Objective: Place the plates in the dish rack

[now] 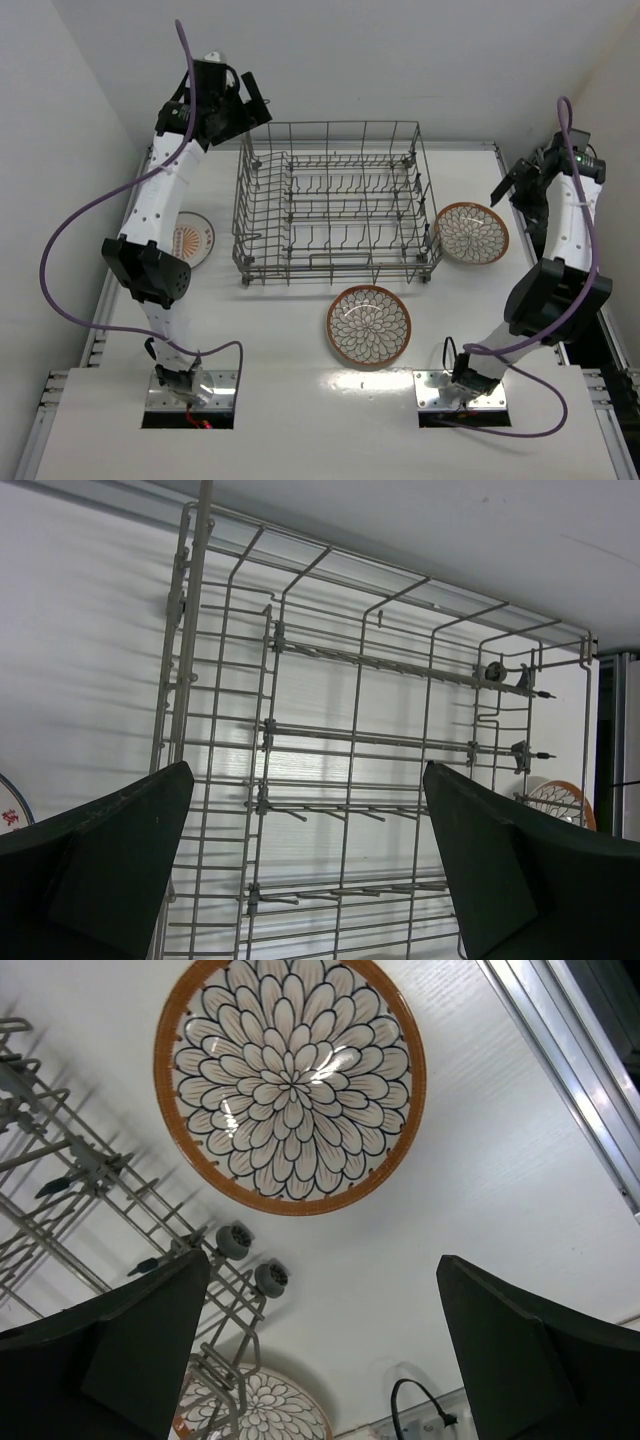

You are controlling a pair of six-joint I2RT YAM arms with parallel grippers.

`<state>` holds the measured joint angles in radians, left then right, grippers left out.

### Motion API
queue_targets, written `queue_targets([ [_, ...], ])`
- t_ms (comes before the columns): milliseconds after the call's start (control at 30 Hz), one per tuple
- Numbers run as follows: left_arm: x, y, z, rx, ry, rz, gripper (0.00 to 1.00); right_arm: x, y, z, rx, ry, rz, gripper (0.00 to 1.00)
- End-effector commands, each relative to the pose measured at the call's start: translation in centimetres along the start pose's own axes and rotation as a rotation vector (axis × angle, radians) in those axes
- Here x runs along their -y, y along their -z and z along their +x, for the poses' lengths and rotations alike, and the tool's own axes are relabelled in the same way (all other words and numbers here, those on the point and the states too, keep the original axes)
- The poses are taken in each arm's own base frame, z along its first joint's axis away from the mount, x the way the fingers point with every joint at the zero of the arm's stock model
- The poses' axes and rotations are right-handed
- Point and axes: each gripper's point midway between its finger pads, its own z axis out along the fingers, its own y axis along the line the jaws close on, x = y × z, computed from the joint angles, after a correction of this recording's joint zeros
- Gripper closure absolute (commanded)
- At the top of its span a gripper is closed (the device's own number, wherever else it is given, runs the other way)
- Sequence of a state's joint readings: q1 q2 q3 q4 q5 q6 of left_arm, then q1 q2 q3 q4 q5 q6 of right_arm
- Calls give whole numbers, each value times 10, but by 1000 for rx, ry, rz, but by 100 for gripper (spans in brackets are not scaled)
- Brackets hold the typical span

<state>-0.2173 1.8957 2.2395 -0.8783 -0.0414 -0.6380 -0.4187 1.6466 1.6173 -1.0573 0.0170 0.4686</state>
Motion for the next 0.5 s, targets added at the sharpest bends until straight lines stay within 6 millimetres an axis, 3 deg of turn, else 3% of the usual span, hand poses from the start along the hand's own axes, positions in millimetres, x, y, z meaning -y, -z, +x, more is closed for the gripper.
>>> queue_targets([
  [0,16,12,-18,48,7,52,0,7,5,2,13,-49,2,5],
  [33,16,9,-18,48,7,52,0,10,5,-2,25,-56,2,5],
  [233,11,9,-19,45,21,39,0,34,-41,31,-134,-167,-15,5],
  [467,7,14,-23,50,25,33,0,51,-73,42,-182,-256,-51,8],
])
